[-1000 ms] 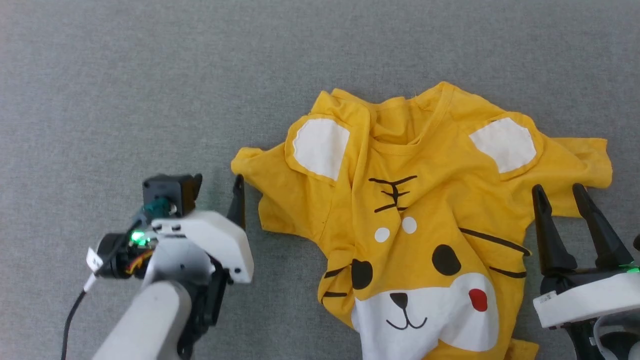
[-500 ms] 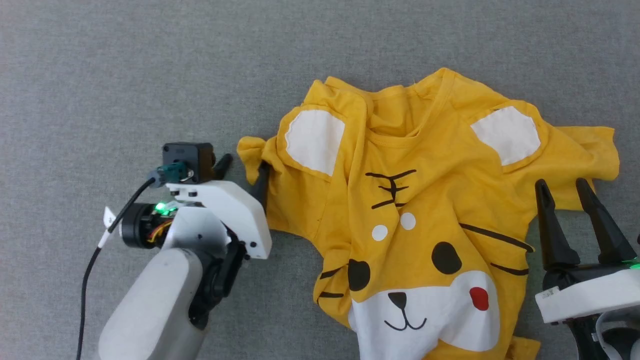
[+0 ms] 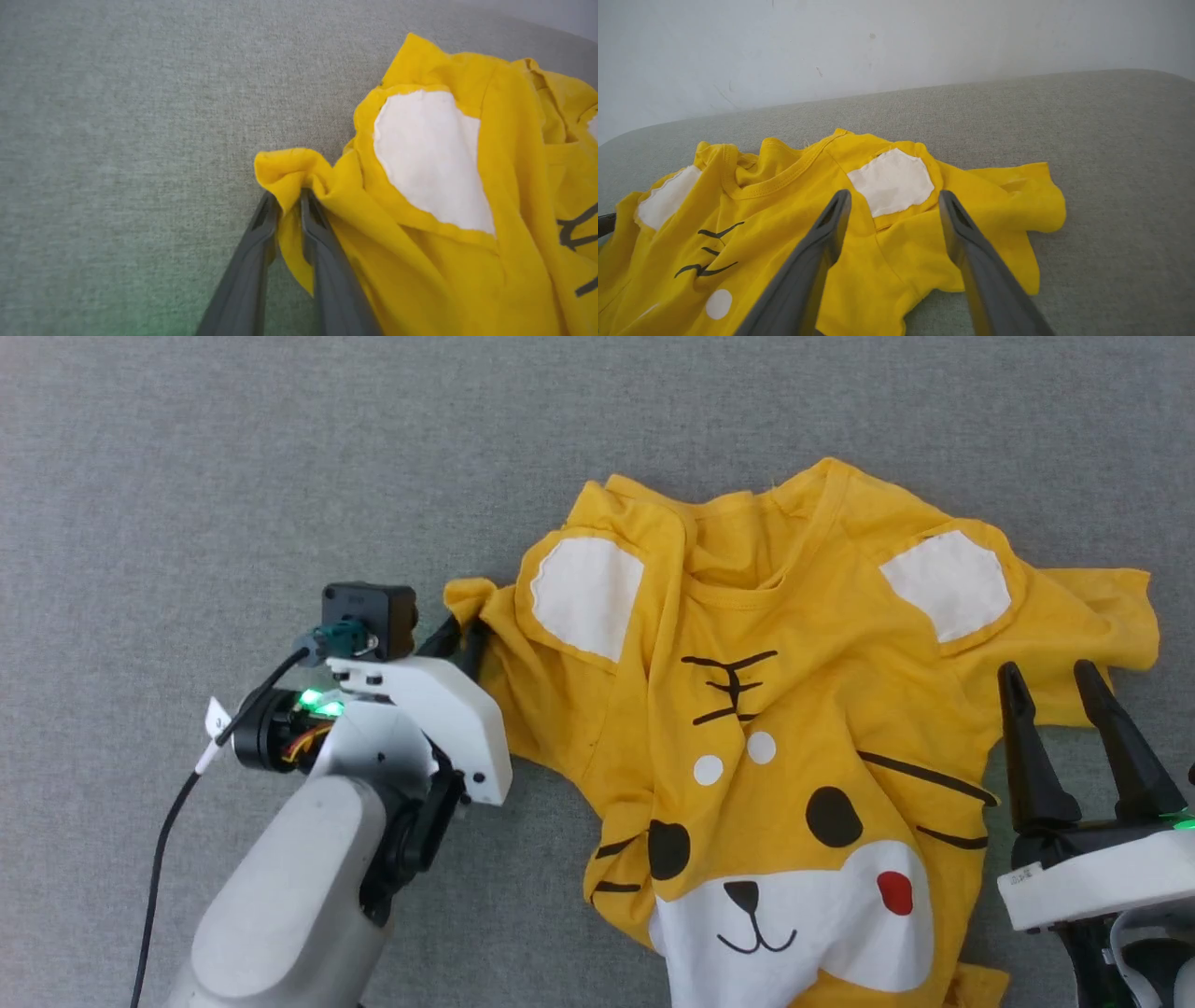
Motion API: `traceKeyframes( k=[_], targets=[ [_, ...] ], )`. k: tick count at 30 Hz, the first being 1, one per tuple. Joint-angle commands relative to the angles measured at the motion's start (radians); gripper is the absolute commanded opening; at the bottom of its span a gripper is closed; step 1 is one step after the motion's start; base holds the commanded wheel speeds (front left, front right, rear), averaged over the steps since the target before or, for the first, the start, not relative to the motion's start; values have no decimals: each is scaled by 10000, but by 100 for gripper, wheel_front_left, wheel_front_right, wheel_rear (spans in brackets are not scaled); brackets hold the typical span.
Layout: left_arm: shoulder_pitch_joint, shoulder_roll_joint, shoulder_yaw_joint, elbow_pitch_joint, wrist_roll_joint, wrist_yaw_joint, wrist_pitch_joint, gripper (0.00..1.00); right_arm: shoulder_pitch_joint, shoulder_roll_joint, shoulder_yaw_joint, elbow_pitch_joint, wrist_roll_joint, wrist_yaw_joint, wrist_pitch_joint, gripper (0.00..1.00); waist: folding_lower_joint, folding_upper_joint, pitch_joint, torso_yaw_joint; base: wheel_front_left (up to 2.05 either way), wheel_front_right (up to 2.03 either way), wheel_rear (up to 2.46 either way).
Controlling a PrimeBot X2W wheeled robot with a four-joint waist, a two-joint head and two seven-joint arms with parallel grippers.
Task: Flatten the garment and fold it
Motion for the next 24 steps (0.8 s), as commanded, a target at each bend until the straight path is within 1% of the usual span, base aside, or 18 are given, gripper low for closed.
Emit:
traceKeyframes(
  k=[1, 6, 9, 11, 13, 16, 18, 20, 22, 24],
  targets=[
    [-107, -60, -107, 260, 70, -90, -127, 0, -113, 30, -6, 19, 39, -9, -48, 100, -1, 0, -3, -9, 0, 0, 0],
    [-311, -208, -64, 407, 258, -77, -874, 0, -118, 30, -16, 60, 47, -9, -44, 100, -1, 0, -101, -62, 0, 0, 0],
    [-201, -266, 170, 127, 297, 149, -1388, 0, -80, 30, -16, 124, 57, -9, -64, 100, -1, 0, -261, -106, 0, 0, 0],
    [83, -340, 479, -275, 159, 385, -1756, 0, -40, 30, -38, 165, 97, -9, -100, 100, -1, 0, -401, -125, 0, 0, 0],
    [524, -287, 807, -750, 71, 675, -2020, 0, 18, 30, -68, 193, 119, -9, -112, 100, -1, 0, -517, -111, 0, 0, 0],
    [1519, -127, 1371, -1611, -30, 1285, -2270, 0, 134, 30, -149, 242, 137, -9, -123, 100, -1, 0, -706, -29, 0, 0, 0],
    [2303, 76, 1877, -2203, -79, 1748, -2392, 0, 200, 30, -221, 261, 155, -9, -130, 100, -1, 0, -817, 36, 0, 0, 0],
    [3087, 246, 2453, -2739, -249, 2116, -2488, 0, 252, 30, -325, 263, 156, -9, -126, 100, -1, 0, -919, 125, 0, 0, 0],
    [3792, 404, 2954, -3143, -405, 2357, -2571, 0, 281, 30, -446, 233, 113, -9, -105, 100, -1, 0, -1005, 237, 0, 0, 0],
    [4300, 476, 3257, -3451, -512, 2496, -2633, 0, 280, 30, -537, 171, 14, -9, -43, 100, -1, 0, -1066, 344, 0, 0, 0]
  ],
)
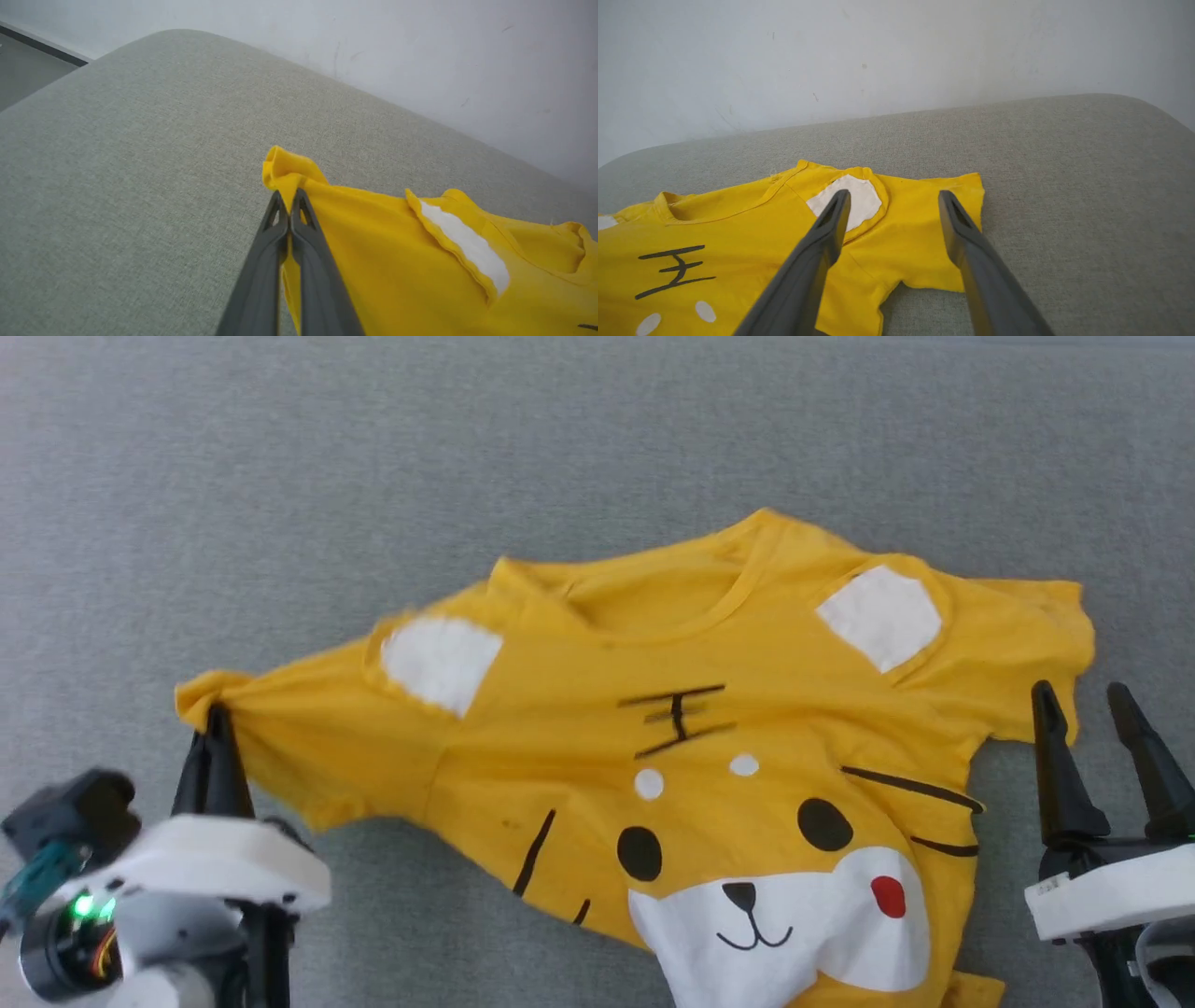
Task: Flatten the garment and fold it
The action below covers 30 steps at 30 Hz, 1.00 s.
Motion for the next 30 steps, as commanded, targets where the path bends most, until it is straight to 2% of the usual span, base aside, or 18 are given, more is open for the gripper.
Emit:
traceKeyframes(
  k=[1, 6, 10, 18, 20, 30],
  targets=[
    [302, 41, 143, -255, -76, 92, -91, 0, 18, 32, -65, -104, -115, -9, 60, 100, 1, 0, -144, 209, 0, 0, 0],
    [450, -17, -16, -567, -119, 25, -88, 0, -404, -83, -311, -311, -328, -9, 534, 100, 1, 0, -160, 321, 0, 0, 0],
    [64, -58, -357, -598, -17, -92, 16, 0, -1244, -861, -609, -95, -430, -9, 1125, 100, 1, 0, 47, 295, 0, 0, 0],
    [-751, -17, -776, -647, 276, -177, 240, 0, -2887, -1946, -562, 1395, 154, -9, 3188, 100, 1, 0, 670, 371, 0, 0, 0],
    [-899, -38, -878, -667, 332, -189, 272, 0, -3244, -1984, -683, 1901, 318, -9, 3542, 100, 1, 0, 814, 450, 0, 0, 0],
    [-1335, -234, -1268, -577, 421, -268, 304, 0, -3945, -2449, -807, 3347, 95, -9, 4298, 100, 1, 0, 1302, 1000, 0, 0, 0]
  ],
)
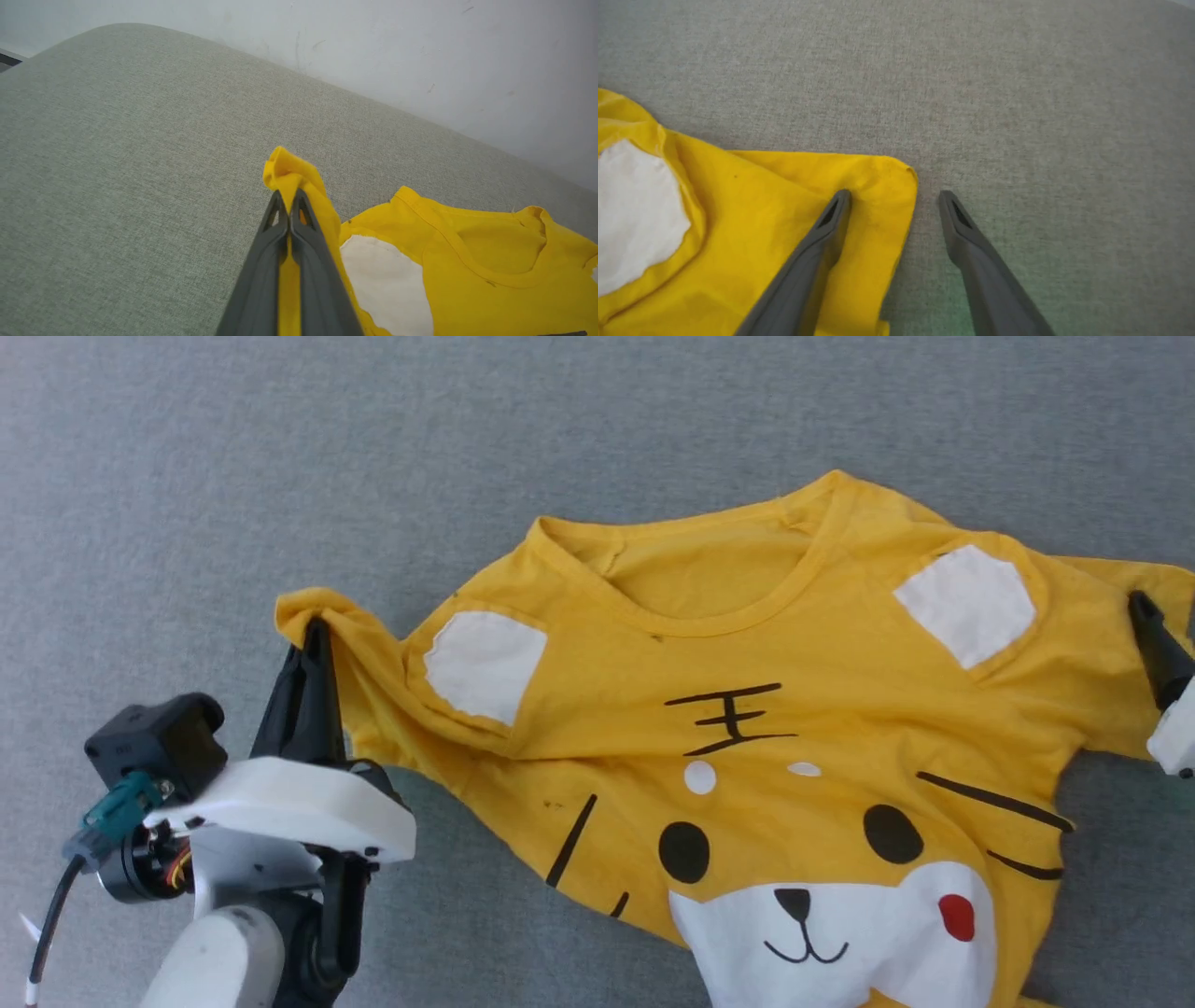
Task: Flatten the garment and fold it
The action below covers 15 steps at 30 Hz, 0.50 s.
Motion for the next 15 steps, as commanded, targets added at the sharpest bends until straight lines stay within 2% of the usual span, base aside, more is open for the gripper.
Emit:
traceKeyframes(
  k=[1, 2, 3, 4, 5, 11, 15],
  targets=[
    [-192, -55, -24, 38, 51, -60, 3, 0, -176, 8, 109, 149, 168, -9, 156, 100, -1, 0, 171, 192, 0, 0, 0],
    [-206, -65, -25, 56, 41, -62, -5, 0, -184, 44, 122, 226, 253, -9, 281, 100, -1, 0, 183, 208, 0, 0, 0],
    [-218, -72, -22, 73, 30, -64, -12, 0, -190, 71, 134, 279, 313, -9, 408, 71, -1, 0, 193, 219, 0, 0, 0],
    [-228, -78, -15, 90, 20, -63, -20, 0, -211, 113, 92, 317, 367, -9, 487, 33, -1, 0, 197, 222, 0, 0, 0],
    [-239, -84, -4, 111, 4, -64, -28, 0, -241, 167, 11, 355, 390, -9, 541, 0, -1, 0, 195, 221, 0, 0, 0],
    [-430, -84, 21, 354, -130, -217, -56, 0, -424, 278, -137, 263, 282, -9, 398, 0, -1, 0, -9, 133, 0, 0, 0],
    [-909, 41, -21, 578, -89, -452, -52, 0, -704, 390, 63, -314, 367, -9, -68, 0, -1, 0, -422, -48, 0, 0, 0]
  ],
)
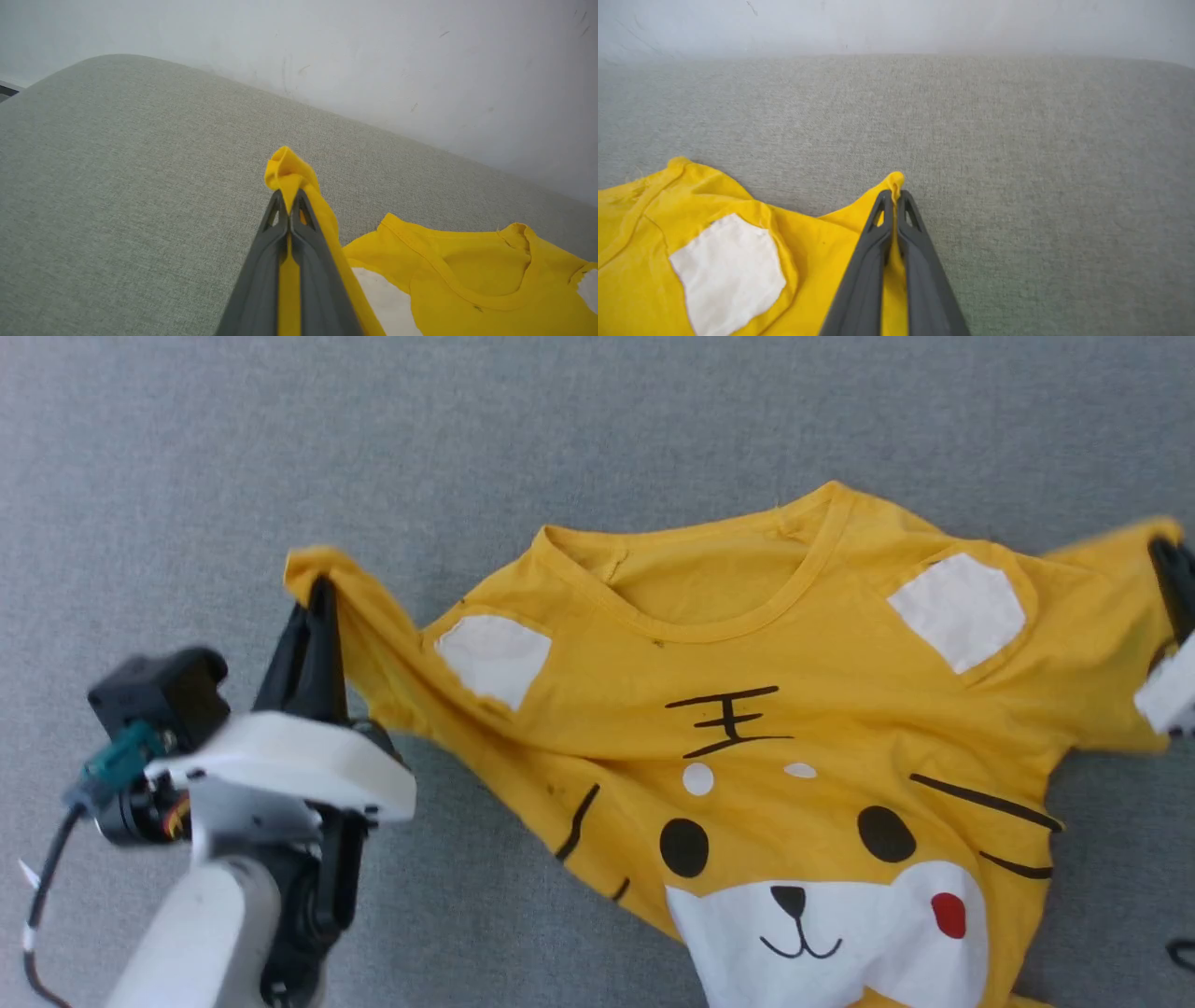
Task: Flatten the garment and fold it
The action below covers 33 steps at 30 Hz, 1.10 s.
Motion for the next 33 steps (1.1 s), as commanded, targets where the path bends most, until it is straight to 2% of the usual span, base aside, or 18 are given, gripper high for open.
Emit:
traceKeyframes(
  k=[1, 4, 9, 13, 18, 22, 27, 33],
  targets=[
    [-378, 144, -19, 63, 49, -118, 7, 0, -333, 31, 115, -253, 83, -7, -138, 0, -1, 0, -370, -194, 0, 0, 0],
    [-1136, 458, -10, 126, 207, -340, 232, 0, -849, 98, 323, -869, 383, -7, -247, 0, -1, 0, -820, -385, 0, 0, 0],
    [-2926, 1249, 171, 346, 548, -729, 920, 0, -2265, -199, 563, -1647, 371, -7, -431, 0, -1, 0, -1538, -696, 0, 0, 0],
    [-4499, 1814, 80, 824, 725, -1228, 1700, 0, -3577, -570, 844, -1560, 208, -7, -452, 0, -1, 0, -1992, -912, 0, 0, 0],
    [-6393, 2274, -18, 1828, 920, -1751, 2428, 0, -5083, -776, 1214, -878, 63, -7, -493, 0, -1, 0, -2472, -1198, 0, 0, 0],
    [-7487, 2454, -229, 2425, 1032, -2129, 2898, 0, -5894, -799, 1486, -495, 19, -7, -500, 0, -1, 0, -2822, -1379, 0, 0, 0],
    [-8535, 2494, -325, 2685, 933, -2374, 3537, 0, -6507, -793, 1665, -418, 213, -7, -94, 0, -1, 0, -3063, -1518, 0, 0, 0],
    [-9204, 2343, -268, 2586, 517, -2293, 4460, 0, -6951, -827, 1771, -640, 544, -7, 737, 0, -1, 0, -2973, -1634, 0, 0, 0]
  ],
)
